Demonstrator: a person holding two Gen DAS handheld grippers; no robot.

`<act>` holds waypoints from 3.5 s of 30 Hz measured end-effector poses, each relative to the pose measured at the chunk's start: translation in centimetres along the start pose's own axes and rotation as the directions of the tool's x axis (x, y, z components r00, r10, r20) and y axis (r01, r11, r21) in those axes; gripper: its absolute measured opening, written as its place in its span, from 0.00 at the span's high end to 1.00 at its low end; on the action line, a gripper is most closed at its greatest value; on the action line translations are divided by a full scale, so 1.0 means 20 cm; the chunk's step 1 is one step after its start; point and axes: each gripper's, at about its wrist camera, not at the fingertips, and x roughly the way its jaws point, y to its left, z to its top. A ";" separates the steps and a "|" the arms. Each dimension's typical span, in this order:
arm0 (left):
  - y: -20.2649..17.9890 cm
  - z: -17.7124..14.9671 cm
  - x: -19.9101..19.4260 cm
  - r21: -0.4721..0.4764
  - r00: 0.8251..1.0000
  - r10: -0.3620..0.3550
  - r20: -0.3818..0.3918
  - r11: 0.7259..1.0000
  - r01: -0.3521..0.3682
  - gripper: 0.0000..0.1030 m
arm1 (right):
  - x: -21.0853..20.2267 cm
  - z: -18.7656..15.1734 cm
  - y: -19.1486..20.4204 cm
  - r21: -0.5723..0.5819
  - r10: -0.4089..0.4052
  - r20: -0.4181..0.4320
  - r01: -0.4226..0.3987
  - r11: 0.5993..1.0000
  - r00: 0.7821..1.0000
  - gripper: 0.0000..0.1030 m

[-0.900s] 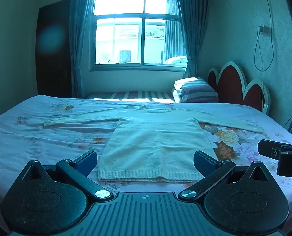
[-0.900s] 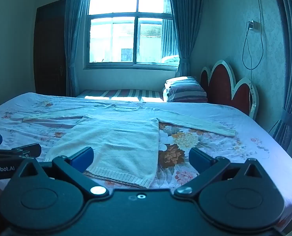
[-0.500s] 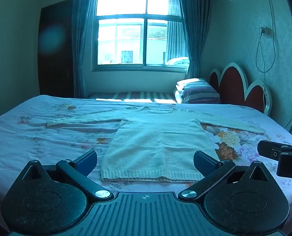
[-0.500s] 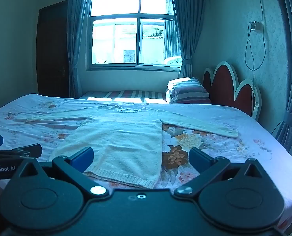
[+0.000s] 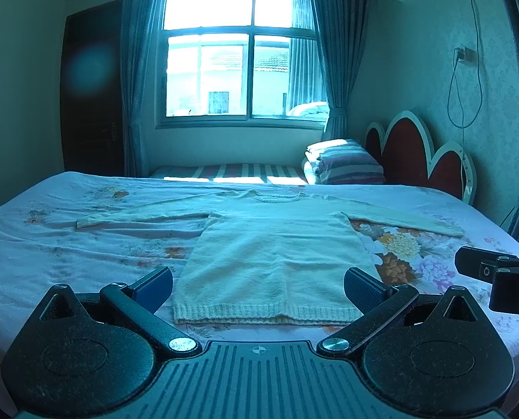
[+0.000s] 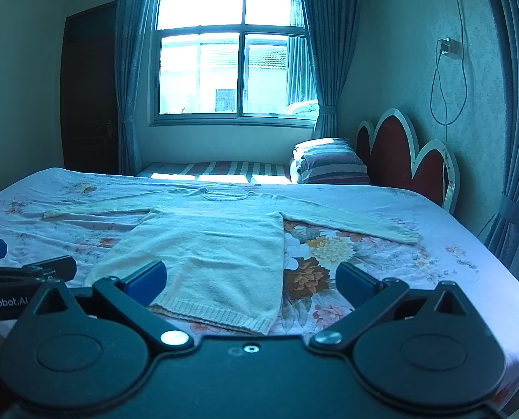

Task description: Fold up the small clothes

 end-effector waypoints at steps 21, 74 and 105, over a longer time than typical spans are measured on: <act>0.02 0.01 -0.03 -0.001 1.000 0.005 0.007 1.000 -0.005 0.00 | -0.02 0.02 0.02 -0.005 0.004 0.006 -0.004 1.000 1.000 0.00; 0.05 0.02 0.09 0.003 1.000 0.018 -0.015 1.000 -0.018 0.00 | 0.03 0.03 0.01 0.020 0.010 -0.007 -0.010 1.000 1.000 0.00; 0.31 0.36 1.01 -0.047 0.996 -0.079 -0.039 0.996 0.077 0.00 | 0.74 0.32 -0.09 0.162 -0.165 0.011 0.162 0.974 0.986 0.17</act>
